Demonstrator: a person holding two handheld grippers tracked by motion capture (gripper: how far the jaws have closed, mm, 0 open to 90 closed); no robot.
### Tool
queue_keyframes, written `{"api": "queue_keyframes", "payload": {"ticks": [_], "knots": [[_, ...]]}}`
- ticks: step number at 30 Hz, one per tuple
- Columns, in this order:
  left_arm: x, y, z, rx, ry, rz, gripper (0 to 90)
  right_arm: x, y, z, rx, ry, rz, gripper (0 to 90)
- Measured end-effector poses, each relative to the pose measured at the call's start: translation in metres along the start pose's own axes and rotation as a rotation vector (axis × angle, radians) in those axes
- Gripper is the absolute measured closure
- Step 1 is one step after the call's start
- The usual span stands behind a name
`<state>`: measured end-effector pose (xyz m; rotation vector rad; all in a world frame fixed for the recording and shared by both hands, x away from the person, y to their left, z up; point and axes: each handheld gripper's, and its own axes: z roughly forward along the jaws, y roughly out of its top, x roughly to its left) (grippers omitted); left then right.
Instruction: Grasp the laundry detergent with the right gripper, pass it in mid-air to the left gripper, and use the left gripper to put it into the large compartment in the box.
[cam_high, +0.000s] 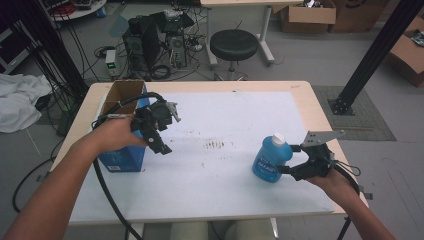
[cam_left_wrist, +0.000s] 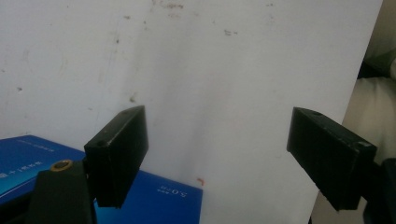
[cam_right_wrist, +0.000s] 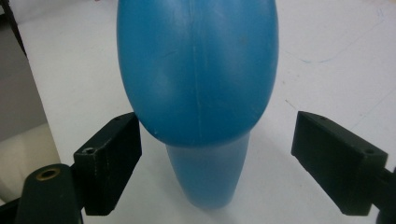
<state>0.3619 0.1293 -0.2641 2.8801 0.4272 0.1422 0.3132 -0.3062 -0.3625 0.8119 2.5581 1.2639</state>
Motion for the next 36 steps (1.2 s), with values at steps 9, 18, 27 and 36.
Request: {"api": "queue_keyframes", "payload": {"ticks": [9,18,27,36], "knots": [[0.0,0.001,0.0,0.004,-0.002,0.001,21.1,0.002,-0.002,0.01,-0.022,0.01,0.006,15.7],[0.001,0.0,0.002,0.0,-0.003,-0.002,21.1,0.002,-0.005,0.019,-0.063,0.012,0.015,15.7],[0.001,-0.001,0.002,0.004,-0.003,-0.007,21.3,0.002,-0.005,0.025,-0.084,0.005,0.012,16.0],[0.001,-0.001,0.002,0.006,-0.004,-0.006,21.5,0.004,-0.005,0.028,-0.101,-0.006,0.018,17.7]]}}
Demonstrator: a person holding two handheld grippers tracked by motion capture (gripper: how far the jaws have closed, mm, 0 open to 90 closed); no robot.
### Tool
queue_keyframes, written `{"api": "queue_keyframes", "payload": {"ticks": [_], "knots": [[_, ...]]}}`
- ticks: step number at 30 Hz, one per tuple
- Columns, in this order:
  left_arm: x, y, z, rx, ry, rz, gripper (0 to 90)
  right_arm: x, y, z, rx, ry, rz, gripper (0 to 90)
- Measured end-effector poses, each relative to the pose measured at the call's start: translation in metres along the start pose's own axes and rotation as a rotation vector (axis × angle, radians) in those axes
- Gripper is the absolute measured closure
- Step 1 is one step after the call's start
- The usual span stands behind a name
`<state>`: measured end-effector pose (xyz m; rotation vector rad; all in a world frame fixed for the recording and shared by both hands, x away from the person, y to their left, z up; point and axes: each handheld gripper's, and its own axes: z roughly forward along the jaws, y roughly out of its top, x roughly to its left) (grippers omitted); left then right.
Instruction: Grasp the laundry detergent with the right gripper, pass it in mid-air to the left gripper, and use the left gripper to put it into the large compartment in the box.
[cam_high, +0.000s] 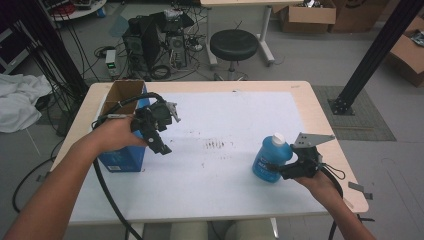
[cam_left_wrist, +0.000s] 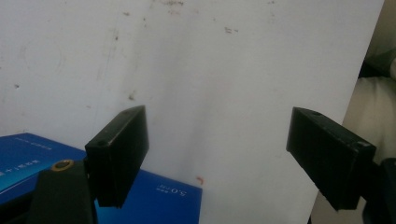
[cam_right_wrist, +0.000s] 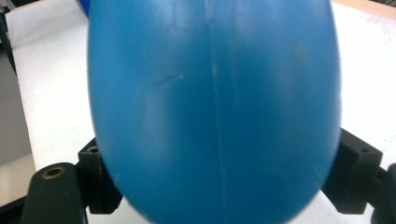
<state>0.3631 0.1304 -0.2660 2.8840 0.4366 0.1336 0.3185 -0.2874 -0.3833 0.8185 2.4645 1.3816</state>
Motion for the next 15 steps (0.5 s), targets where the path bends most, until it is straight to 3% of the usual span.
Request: {"api": "queue_keyframes", "payload": {"ticks": [15], "knots": [[0.0,-0.0003,0.0,-0.001,0.0,-0.001,22.0,-0.0002,-0.0014,0.0002,-0.011,0.002,0.001,22.7]]}}
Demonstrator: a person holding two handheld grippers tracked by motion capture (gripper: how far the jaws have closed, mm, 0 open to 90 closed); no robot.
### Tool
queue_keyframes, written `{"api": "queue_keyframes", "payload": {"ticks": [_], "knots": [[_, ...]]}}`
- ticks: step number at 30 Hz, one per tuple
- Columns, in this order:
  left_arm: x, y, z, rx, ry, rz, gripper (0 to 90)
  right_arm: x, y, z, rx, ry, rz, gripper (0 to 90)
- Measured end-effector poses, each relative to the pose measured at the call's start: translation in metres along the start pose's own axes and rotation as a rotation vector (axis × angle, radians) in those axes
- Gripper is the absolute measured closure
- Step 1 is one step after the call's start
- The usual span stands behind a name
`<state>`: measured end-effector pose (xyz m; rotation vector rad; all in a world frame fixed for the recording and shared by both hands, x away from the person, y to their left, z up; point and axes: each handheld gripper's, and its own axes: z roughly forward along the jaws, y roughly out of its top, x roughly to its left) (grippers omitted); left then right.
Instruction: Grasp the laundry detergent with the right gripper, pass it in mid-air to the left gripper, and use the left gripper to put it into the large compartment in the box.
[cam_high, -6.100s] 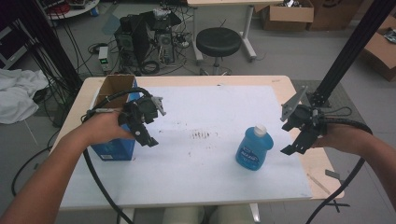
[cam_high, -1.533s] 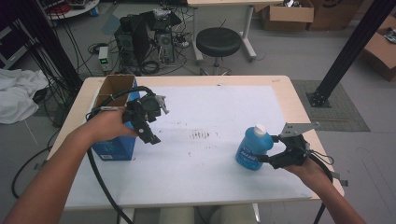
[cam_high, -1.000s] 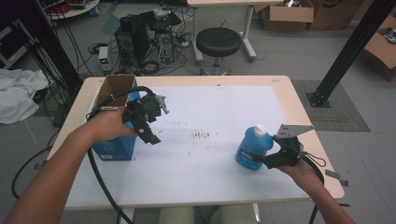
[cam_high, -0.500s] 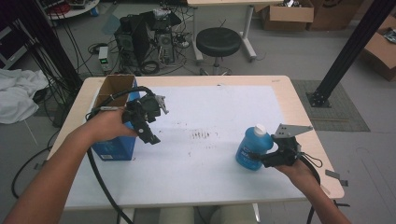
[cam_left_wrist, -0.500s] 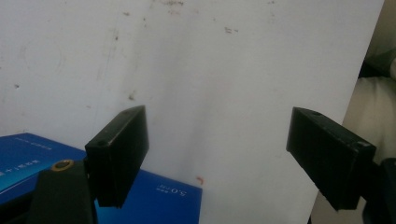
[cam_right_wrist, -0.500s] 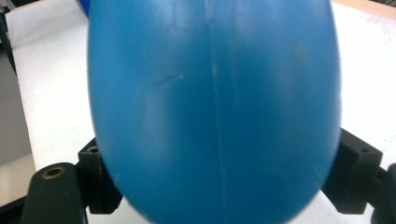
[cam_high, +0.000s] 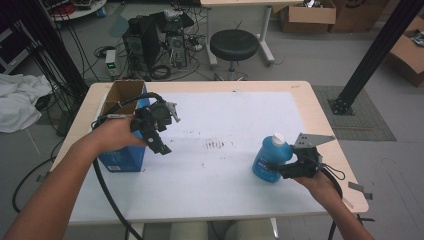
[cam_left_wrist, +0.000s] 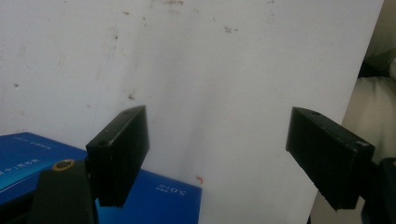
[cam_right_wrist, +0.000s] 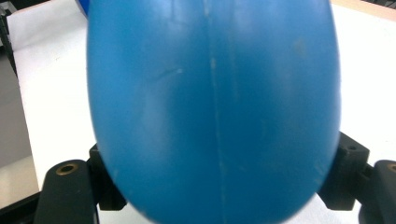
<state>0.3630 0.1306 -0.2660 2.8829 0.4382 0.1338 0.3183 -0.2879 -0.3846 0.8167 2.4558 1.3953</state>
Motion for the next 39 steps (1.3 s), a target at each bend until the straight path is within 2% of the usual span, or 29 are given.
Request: {"api": "queue_keyframes", "payload": {"ticks": [25,36,39], "knots": [[0.0001,0.0002,0.0002,-0.001,-0.003,0.002,22.1,0.0015,0.0019,0.0011,-0.005,0.009,-0.02,32.7],[0.0001,0.0005,0.0008,-0.004,-0.004,0.002,22.1,0.0012,0.0009,0.0015,-0.005,0.002,-0.026,34.0],[0.0004,0.0003,0.0007,-0.004,-0.003,0.0,22.1,0.002,0.001,0.0014,-0.004,0.001,-0.035,37.6]]}}
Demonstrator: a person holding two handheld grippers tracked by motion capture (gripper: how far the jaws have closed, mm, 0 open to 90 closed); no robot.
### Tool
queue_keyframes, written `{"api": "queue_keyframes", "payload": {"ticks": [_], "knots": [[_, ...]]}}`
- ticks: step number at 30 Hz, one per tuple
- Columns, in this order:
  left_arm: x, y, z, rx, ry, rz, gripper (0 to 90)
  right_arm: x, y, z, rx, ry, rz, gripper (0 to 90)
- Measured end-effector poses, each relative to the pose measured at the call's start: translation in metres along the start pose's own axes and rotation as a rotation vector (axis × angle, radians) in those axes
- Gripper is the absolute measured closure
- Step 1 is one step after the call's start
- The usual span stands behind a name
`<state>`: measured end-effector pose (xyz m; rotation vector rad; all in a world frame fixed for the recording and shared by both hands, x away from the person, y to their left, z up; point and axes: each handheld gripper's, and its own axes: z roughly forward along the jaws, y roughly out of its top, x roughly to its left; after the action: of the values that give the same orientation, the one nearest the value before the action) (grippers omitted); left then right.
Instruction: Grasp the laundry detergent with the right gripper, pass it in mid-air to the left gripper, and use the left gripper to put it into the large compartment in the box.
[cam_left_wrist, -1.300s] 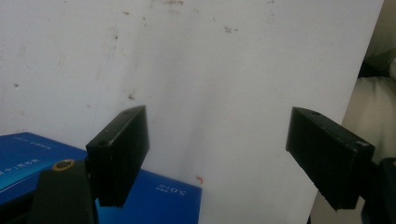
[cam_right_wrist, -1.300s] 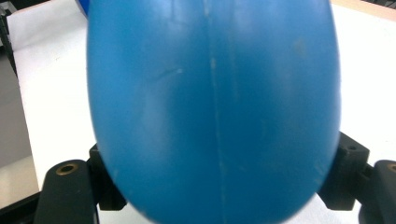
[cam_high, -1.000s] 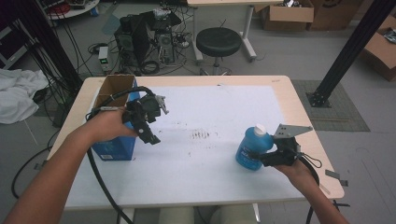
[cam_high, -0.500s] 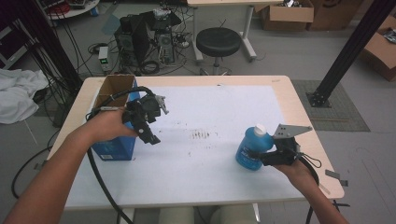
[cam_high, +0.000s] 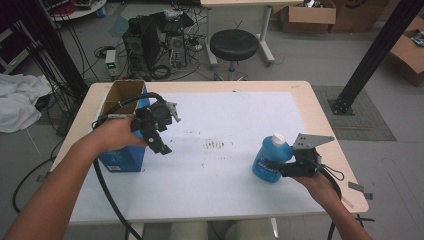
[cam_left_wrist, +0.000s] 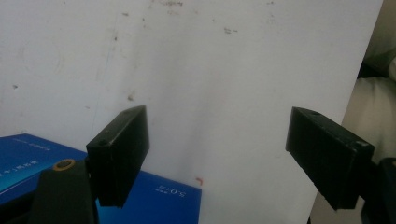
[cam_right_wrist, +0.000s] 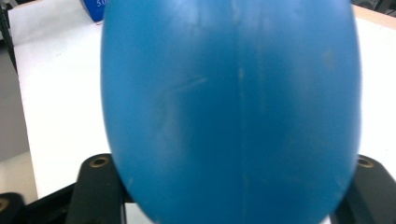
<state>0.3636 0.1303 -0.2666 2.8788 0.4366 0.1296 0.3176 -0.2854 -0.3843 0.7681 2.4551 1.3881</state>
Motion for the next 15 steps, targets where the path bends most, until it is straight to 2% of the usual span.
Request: {"api": "queue_keyframes", "payload": {"ticks": [4,15], "knots": [[0.0001,-0.0001,0.0002,-0.001,0.0,0.0,22.1,0.0004,0.0,-0.0005,-0.01,0.0,-0.011,41.5],[0.0001,0.0003,-0.0003,-0.003,0.0,0.001,22.2,0.0034,-0.0001,-0.0008,-0.018,-0.015,-0.029,43.4]]}}
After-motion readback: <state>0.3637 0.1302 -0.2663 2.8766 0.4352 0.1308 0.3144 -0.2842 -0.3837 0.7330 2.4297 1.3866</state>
